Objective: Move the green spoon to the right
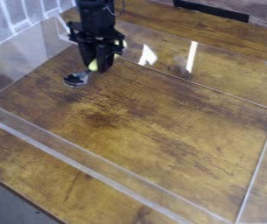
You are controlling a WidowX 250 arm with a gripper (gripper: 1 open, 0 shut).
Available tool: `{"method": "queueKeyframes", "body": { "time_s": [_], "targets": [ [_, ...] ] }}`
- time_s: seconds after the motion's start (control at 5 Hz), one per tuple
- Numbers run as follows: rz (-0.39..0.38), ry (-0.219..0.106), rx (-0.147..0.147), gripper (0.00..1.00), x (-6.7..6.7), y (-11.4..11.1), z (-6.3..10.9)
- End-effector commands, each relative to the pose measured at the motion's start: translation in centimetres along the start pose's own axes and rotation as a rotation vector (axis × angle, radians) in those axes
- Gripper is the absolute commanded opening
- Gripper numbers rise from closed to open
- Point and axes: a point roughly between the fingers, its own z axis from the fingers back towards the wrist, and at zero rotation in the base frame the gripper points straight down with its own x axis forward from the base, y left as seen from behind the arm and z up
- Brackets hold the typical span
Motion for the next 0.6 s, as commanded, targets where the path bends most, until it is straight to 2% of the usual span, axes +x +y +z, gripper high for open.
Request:
{"method": "queueKeyframes", "body": {
  "time_s": [0.0, 0.4],
  "targets": [
    [-0.022, -0.095, 0.025, 0.0, 0.48, 0.99, 3.74],
    [-0.077, -0.057, 0.013, 0.0, 0.61, 1.5, 2.77]
  ]
}}
